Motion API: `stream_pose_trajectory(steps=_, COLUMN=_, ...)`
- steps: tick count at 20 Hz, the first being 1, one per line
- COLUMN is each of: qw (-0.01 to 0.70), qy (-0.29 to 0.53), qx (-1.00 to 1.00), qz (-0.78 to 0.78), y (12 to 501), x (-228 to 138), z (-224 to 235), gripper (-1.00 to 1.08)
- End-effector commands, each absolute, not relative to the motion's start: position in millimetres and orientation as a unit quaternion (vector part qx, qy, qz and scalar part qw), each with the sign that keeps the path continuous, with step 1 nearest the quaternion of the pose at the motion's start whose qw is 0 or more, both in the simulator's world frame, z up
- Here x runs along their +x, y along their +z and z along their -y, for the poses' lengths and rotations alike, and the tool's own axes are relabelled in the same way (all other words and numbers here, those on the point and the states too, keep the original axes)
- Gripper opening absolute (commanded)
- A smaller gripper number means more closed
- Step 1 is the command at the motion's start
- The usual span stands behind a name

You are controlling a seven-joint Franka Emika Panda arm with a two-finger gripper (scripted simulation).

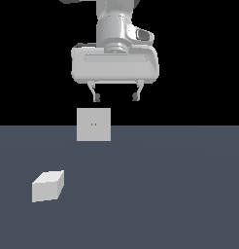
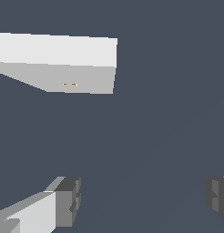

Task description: Plug the charger into the wall socket.

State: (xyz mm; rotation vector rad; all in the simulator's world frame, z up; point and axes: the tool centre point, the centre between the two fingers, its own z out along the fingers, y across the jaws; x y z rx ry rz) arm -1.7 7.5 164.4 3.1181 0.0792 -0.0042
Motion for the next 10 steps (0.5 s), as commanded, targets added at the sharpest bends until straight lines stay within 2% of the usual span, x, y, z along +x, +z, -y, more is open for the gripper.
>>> stream_pose_trajectory(steps=1, qw=0.011, qy=-0.001, qx=1.0, qz=-0.025, y=164.4, x=-1.7, z=-7.5, gripper=1.0)
stream_pose_trajectory(steps=10, qw=0.01, qy=0.0, qx=0.999, qz=-0.035, y=153.0, x=-14.4, z=-19.0, gripper=1.0)
